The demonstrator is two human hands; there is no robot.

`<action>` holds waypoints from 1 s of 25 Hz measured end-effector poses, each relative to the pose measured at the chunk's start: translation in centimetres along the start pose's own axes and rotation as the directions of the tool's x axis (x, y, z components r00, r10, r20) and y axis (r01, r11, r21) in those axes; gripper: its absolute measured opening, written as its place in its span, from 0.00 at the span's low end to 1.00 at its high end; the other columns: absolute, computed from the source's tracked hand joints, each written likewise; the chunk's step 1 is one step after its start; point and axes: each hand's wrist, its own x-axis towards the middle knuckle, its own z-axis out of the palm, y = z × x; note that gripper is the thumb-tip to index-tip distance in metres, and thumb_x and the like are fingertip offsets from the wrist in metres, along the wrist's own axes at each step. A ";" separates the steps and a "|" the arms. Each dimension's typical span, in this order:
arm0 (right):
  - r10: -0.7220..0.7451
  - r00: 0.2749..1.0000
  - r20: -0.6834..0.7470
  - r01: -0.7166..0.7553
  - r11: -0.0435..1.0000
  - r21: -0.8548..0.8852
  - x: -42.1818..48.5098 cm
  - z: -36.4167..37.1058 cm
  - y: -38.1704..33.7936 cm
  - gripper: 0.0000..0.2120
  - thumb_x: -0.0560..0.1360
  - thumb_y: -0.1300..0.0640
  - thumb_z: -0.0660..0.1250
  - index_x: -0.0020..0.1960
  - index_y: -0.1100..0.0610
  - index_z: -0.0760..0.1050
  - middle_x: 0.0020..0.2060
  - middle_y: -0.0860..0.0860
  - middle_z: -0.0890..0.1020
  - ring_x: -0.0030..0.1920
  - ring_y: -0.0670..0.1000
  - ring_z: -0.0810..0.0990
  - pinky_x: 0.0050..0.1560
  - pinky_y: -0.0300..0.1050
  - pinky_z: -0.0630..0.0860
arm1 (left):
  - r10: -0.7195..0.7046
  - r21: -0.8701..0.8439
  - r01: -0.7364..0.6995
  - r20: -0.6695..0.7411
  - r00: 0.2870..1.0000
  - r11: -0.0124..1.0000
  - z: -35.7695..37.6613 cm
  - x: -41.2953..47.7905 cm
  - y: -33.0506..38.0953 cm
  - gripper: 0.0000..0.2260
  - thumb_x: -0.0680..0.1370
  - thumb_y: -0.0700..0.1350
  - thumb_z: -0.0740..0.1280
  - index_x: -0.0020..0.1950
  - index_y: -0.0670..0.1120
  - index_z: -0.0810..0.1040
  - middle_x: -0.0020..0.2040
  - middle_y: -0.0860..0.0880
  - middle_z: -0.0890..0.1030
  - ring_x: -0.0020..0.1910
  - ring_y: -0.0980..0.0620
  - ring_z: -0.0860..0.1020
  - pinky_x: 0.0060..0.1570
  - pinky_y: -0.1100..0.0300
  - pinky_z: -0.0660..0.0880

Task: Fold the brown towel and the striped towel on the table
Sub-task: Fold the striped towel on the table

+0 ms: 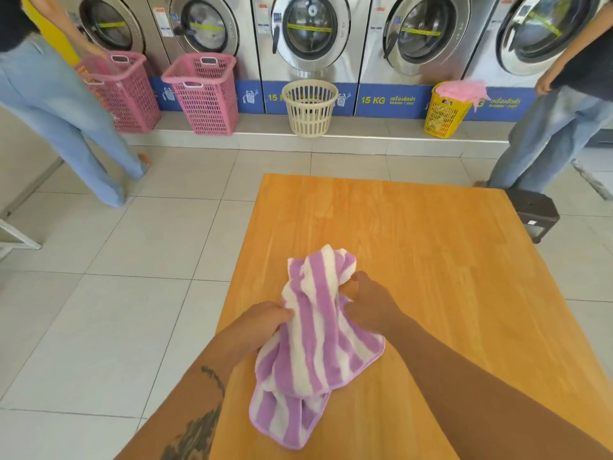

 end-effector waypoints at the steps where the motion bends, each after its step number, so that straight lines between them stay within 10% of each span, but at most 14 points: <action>1: 0.021 0.999 0.038 -0.024 0.998 0.057 -0.4 1.0 -0.3 0.23 0.76 0.58 0.64 0.70 0.55 0.66 0.59 0.54 0.76 0.60 0.60 0.76 0.57 0.49 0.72 | 0.026 -0.074 -0.026 -0.006 1.000 0.997 0.4 0.0 0.0 0.08 0.81 0.48 0.63 0.55 0.49 0.79 0.50 0.51 0.84 0.47 0.52 0.82 0.44 0.58 0.77; 4: 0.094 0.989 0.117 -0.131 0.920 0.369 -1.7 2.7 -0.8 0.17 0.74 0.63 0.62 0.63 0.57 0.69 0.49 0.49 0.77 0.51 0.55 0.77 0.48 0.47 0.73 | 0.192 -0.106 -0.204 -0.106 0.976 0.973 2.2 0.8 -0.3 0.11 0.80 0.43 0.66 0.62 0.52 0.77 0.52 0.53 0.82 0.47 0.56 0.80 0.45 0.62 0.76; 9: 0.038 0.940 -0.339 0.091 0.929 0.358 -2.8 -1.2 0.2 0.10 0.74 0.66 0.59 0.47 0.55 0.76 0.35 0.45 0.76 0.35 0.47 0.74 0.34 0.38 0.67 | 0.441 -0.046 -0.520 -0.468 0.766 0.853 3.8 0.7 0.9 0.15 0.79 0.39 0.62 0.57 0.57 0.78 0.43 0.53 0.79 0.37 0.57 0.76 0.33 0.72 0.70; 11: 0.142 0.947 -0.288 -0.008 0.907 0.421 -3.3 -3.4 1.1 0.08 0.70 0.67 0.58 0.41 0.57 0.74 0.33 0.49 0.74 0.34 0.50 0.71 0.33 0.43 0.66 | 0.438 -0.073 -0.541 -0.502 0.746 0.838 3.8 0.7 1.5 0.12 0.79 0.39 0.63 0.52 0.56 0.79 0.43 0.53 0.79 0.39 0.55 0.75 0.35 0.69 0.71; 14: 0.135 0.989 -0.067 -0.035 0.636 0.771 -4.5 -7.0 1.6 0.16 0.60 0.66 0.58 0.45 0.66 0.76 0.39 0.58 0.80 0.41 0.56 0.79 0.42 0.49 0.75 | 0.384 -0.177 -0.525 -0.498 0.777 0.833 3.3 0.2 2.7 0.08 0.78 0.40 0.66 0.47 0.52 0.83 0.44 0.51 0.82 0.40 0.54 0.77 0.39 0.62 0.73; 18: -0.039 0.981 -0.192 0.193 0.352 0.916 -7.3 -13.2 4.2 0.19 0.65 0.70 0.59 0.55 0.68 0.75 0.45 0.60 0.81 0.47 0.60 0.81 0.50 0.54 0.75 | 0.341 -0.386 -0.686 -0.654 0.675 0.617 -1.0 -0.9 5.1 0.13 0.77 0.35 0.65 0.47 0.51 0.84 0.42 0.50 0.82 0.40 0.50 0.77 0.46 0.54 0.76; 20: 0.007 0.996 -0.086 0.064 0.609 0.791 -8.0 -13.8 7.3 0.20 0.61 0.66 0.62 0.53 0.67 0.74 0.43 0.57 0.79 0.46 0.57 0.78 0.48 0.52 0.74 | 0.338 -0.383 -0.673 -0.646 0.685 0.632 -3.1 -1.1 5.3 0.14 0.76 0.34 0.63 0.50 0.49 0.84 0.39 0.50 0.80 0.37 0.49 0.75 0.41 0.55 0.74; 22: 0.166 0.965 0.201 -0.219 0.935 0.279 -8.6 -11.9 10.1 0.19 0.60 0.61 0.63 0.50 0.64 0.76 0.42 0.56 0.79 0.43 0.54 0.77 0.46 0.48 0.76 | 0.320 -0.201 -0.435 -0.432 0.843 0.877 -3.3 -1.1 4.2 0.13 0.75 0.35 0.63 0.54 0.49 0.82 0.40 0.47 0.81 0.36 0.48 0.76 0.38 0.57 0.73; 25: 0.441 0.818 0.369 -0.396 0.897 -0.194 -9.2 -8.5 12.0 0.16 0.69 0.61 0.64 0.56 0.56 0.77 0.50 0.53 0.82 0.45 0.52 0.80 0.51 0.48 0.80 | -0.014 0.351 -0.014 0.075 0.997 0.936 -0.7 -0.7 1.1 0.14 0.73 0.39 0.63 0.58 0.44 0.78 0.46 0.42 0.80 0.41 0.47 0.77 0.41 0.56 0.75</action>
